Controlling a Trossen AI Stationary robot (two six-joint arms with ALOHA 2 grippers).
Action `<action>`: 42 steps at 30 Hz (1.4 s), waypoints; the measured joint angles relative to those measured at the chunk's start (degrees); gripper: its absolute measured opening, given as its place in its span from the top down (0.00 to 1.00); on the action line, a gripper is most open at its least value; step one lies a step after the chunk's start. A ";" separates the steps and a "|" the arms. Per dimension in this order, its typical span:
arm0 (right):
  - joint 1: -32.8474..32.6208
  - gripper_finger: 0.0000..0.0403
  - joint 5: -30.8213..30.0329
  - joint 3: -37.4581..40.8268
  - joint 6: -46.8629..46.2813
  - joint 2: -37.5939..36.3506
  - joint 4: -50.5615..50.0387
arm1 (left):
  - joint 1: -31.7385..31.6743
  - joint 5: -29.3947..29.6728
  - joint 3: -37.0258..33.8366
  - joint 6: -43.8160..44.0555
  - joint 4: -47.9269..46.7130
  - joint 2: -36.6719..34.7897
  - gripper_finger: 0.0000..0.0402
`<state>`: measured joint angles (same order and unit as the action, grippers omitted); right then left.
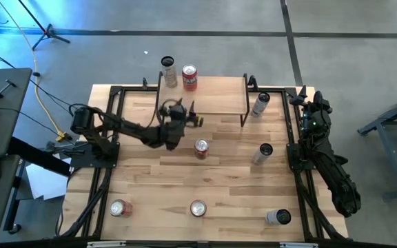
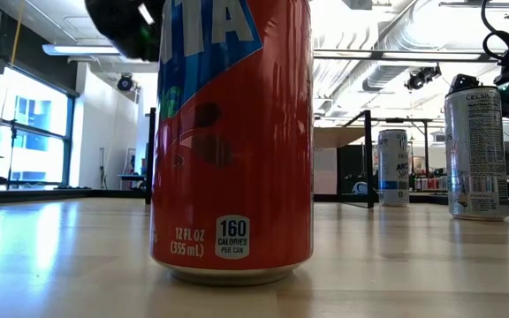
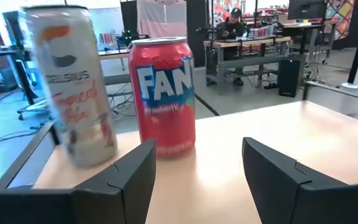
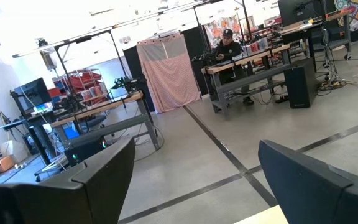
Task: Place canned beverage on shelf
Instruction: Put the red and white soda can on the shelf
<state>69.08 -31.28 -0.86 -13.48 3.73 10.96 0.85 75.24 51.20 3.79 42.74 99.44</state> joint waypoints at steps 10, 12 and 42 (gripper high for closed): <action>-0.01 0.19 0.02 -0.01 0.00 -0.02 0.00 | 18.68 14.80 0.00 -5.04 -0.07 -0.11 0.48; -0.01 0.19 0.02 -0.01 -0.01 -0.02 0.00 | 21.90 14.81 0.00 -7.16 -0.04 -0.11 0.48; -0.02 0.19 0.02 0.00 0.00 -0.02 -0.02 | 35.71 14.75 -0.04 11.08 -0.89 2.25 0.12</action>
<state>69.06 -31.27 -0.87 -13.48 3.71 10.94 36.56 90.00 51.16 14.87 41.85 101.69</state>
